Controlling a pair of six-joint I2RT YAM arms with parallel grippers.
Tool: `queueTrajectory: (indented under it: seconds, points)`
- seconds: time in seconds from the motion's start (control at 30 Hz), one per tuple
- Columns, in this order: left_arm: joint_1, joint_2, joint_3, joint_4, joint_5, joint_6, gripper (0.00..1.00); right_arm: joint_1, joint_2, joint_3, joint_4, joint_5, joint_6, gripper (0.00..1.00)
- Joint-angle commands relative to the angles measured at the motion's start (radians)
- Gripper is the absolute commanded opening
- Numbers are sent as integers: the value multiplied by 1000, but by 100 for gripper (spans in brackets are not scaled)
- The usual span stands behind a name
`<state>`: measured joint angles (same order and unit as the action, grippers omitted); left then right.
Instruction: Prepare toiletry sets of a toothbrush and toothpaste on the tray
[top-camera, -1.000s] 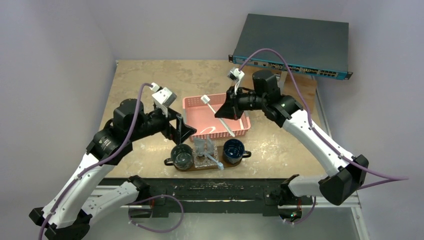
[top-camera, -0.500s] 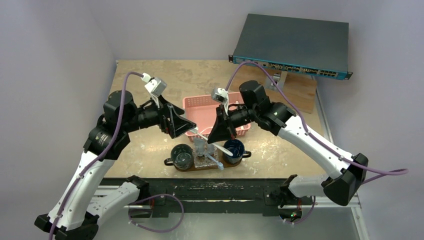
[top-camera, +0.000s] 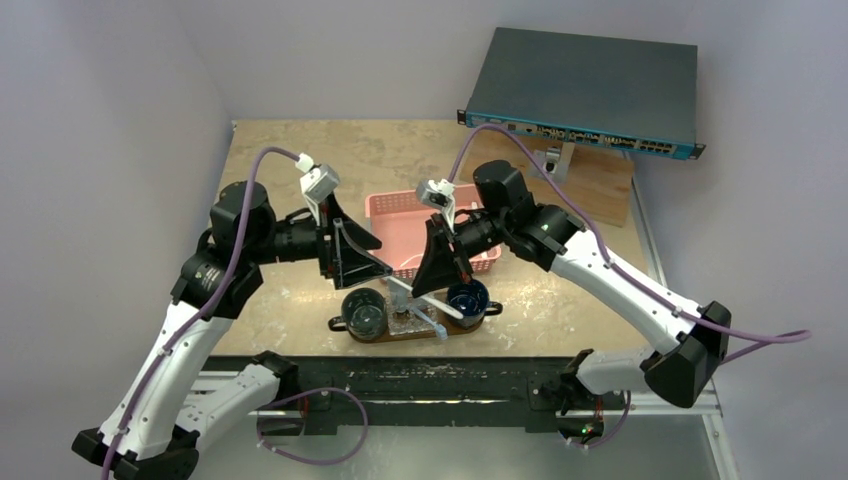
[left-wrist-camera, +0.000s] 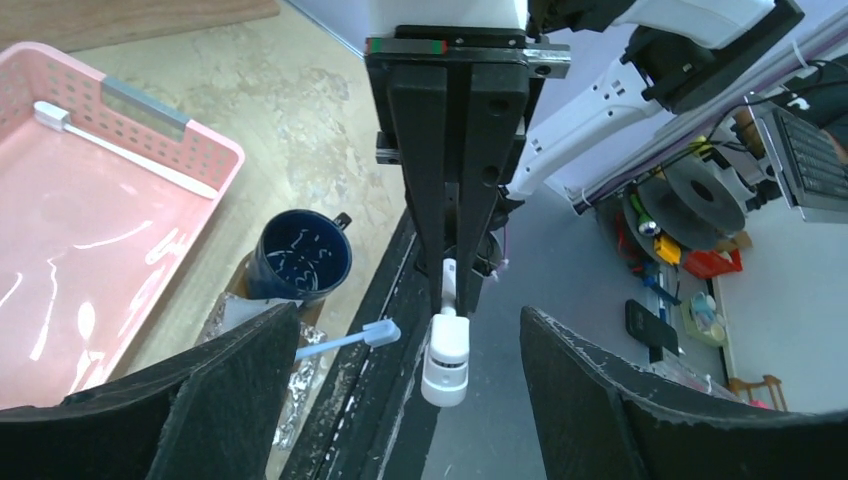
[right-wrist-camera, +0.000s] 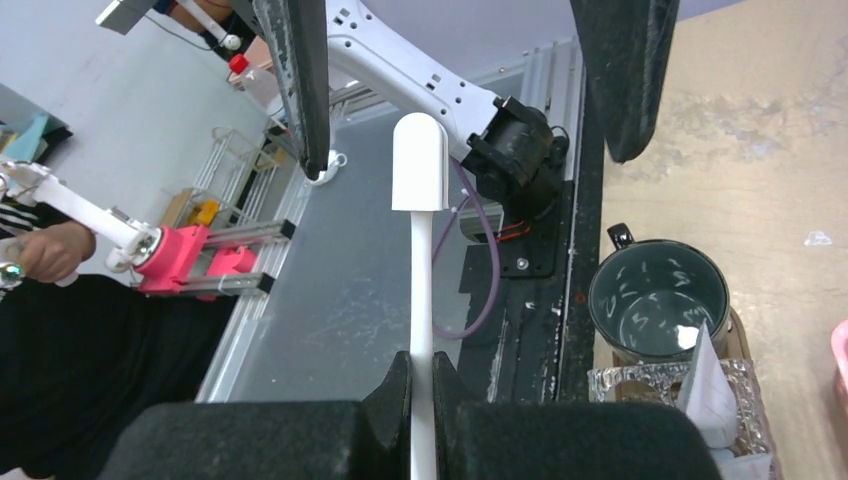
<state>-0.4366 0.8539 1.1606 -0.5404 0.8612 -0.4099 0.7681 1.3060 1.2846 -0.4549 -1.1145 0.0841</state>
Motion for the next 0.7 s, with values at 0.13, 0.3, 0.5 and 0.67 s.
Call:
queueTrajectory:
  seconds: [0.13,0.3,0.5,0.67]
  points:
    - [7,-14,-19,0,95,15,68,31,36,36,112,-48,88,0]
    - [7,-22,-16,-42,103,49,55,35,41,46,130,-42,106,0]
    - [7,-37,-13,-90,89,85,50,36,46,52,134,-34,119,0]
    - [7,-48,-21,-100,79,90,48,37,48,51,133,-28,121,0]
